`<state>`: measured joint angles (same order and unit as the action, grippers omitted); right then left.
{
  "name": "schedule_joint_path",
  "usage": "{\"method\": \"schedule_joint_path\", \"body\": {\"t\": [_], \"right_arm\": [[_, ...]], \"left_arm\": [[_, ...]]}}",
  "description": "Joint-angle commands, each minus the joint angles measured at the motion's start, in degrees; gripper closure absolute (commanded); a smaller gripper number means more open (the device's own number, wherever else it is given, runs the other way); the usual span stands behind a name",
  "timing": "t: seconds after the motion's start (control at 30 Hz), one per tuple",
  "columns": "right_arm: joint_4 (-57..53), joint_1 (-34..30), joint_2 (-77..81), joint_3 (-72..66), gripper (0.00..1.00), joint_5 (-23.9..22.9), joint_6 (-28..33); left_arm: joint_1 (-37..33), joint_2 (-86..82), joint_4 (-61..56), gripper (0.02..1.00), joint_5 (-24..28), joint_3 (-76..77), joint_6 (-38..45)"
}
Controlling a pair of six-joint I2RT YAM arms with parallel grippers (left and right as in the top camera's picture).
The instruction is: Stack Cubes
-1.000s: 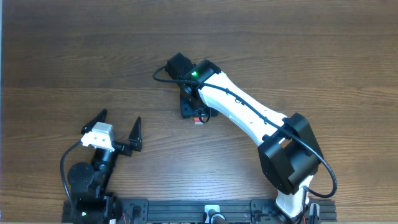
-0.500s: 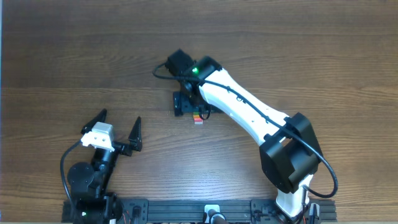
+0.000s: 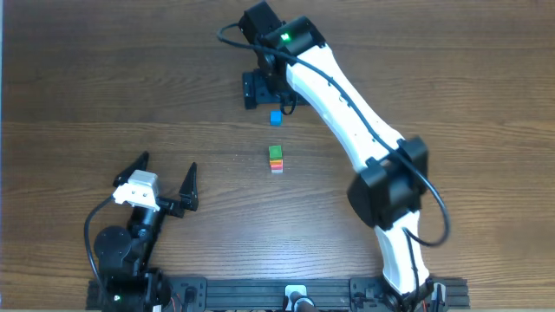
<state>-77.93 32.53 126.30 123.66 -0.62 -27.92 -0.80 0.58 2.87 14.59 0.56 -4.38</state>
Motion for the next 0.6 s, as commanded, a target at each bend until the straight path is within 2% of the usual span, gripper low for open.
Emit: {"method": "schedule_joint_path", "body": {"t": [0.03,0.6], "right_arm": [[2.4,-1.5,6.8,1.2,0.009,1.5,2.2],[6.9,-2.1,16.7,1.1,0.025,4.0,0.7]], "left_arm": [[-0.2,-0.3,0.2,0.023,-0.3,-0.2,-0.8],[-0.2,-0.3,0.2,0.018,-0.3,-0.2,-0.8]]}}
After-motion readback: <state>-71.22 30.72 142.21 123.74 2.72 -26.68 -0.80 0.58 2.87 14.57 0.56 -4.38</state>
